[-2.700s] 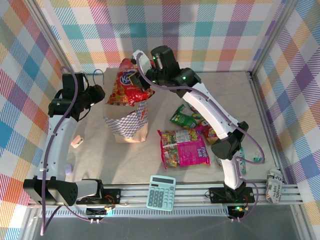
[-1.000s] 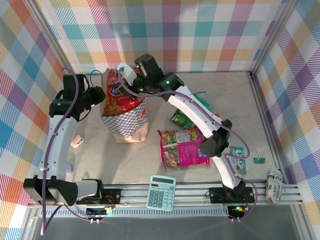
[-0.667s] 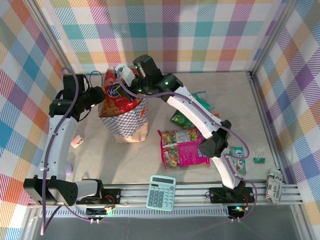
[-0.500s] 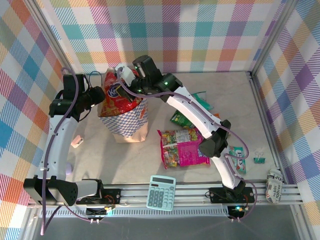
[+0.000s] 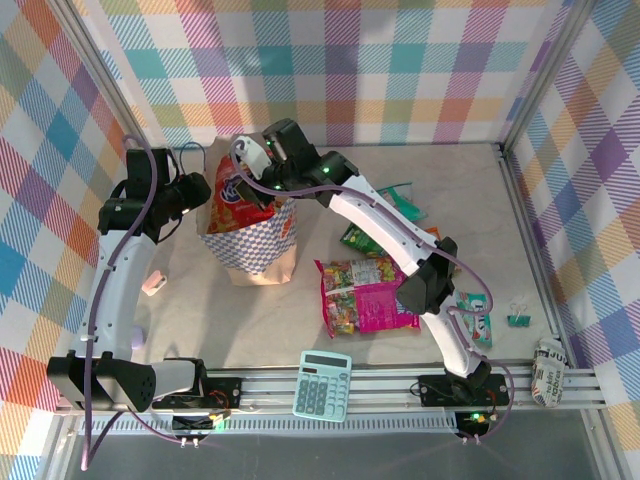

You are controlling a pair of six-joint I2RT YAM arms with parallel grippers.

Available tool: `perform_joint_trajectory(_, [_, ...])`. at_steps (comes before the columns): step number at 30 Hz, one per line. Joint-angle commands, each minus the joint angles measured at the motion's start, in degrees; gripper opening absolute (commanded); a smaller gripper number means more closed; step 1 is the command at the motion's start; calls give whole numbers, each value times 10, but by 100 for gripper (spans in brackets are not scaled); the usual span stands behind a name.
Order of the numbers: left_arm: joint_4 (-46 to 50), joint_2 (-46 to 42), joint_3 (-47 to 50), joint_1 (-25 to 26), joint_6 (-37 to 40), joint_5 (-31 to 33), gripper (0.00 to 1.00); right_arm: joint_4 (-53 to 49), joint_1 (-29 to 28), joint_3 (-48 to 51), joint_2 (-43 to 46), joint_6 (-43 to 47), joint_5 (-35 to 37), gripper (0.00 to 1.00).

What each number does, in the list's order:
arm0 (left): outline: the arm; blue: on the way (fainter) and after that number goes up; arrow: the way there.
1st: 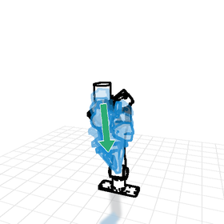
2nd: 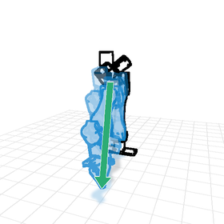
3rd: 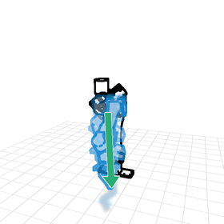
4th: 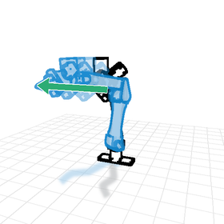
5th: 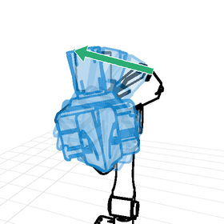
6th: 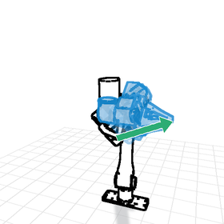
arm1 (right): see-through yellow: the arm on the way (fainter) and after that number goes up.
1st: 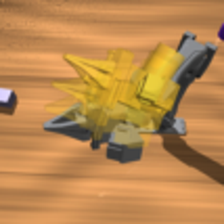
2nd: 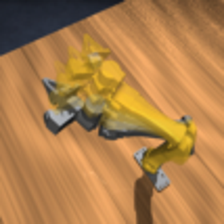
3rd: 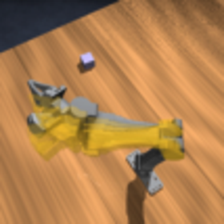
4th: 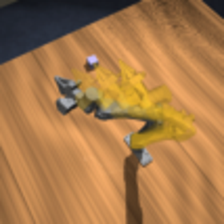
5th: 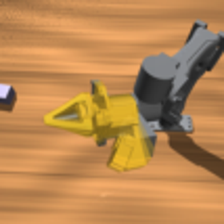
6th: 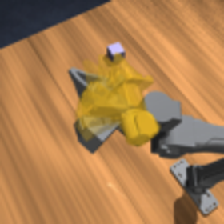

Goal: Place the snacks into the paper bag

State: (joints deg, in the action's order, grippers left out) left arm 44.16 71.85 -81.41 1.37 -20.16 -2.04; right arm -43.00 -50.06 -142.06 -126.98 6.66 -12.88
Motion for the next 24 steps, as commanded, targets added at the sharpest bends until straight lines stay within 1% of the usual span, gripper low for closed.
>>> perform_joint_trajectory(1, [-10, -12, 5, -5, -5, -4, 40, 68, -1, -2, 13, -32, -11, 0])
perform_joint_trajectory(7, [-14, -9, 5, -6, -7, -11, 40, 51, 2, 4, 2, -66, -14, 0])
perform_joint_trajectory(10, [-13, -8, 2, -5, -7, -11, 40, 30, 4, -7, -4, -75, 1, 9])
perform_joint_trajectory(11, [-12, -8, 2, -5, -7, -11, 40, 19, 4, -13, -6, -79, 15, 13])
perform_joint_trajectory(13, [-12, -8, 1, -5, -7, -11, 40, -2, 4, -18, -10, -82, 46, 17])
perform_joint_trajectory(15, [-13, -8, 3, -5, -7, -11, 40, -23, 5, -18, -11, -81, 76, 29])
perform_joint_trajectory(16, [-14, -7, 2, -6, -8, -11, 40, -33, 5, -19, -12, -81, 92, 33])
perform_joint_trajectory(20, [-6, 2, -5, -5, -8, -16, 40, -66, 5, -31, -8, -85, 153, 41])
perform_joint_trajectory(22, [-1, 2, -7, -6, -8, -14, 40, -71, 5, -37, 0, -85, 159, 42])
perform_joint_trajectory(24, [1, -1, -5, -5, -8, -10, 40, -66, 5, -37, 12, -87, 148, 42])
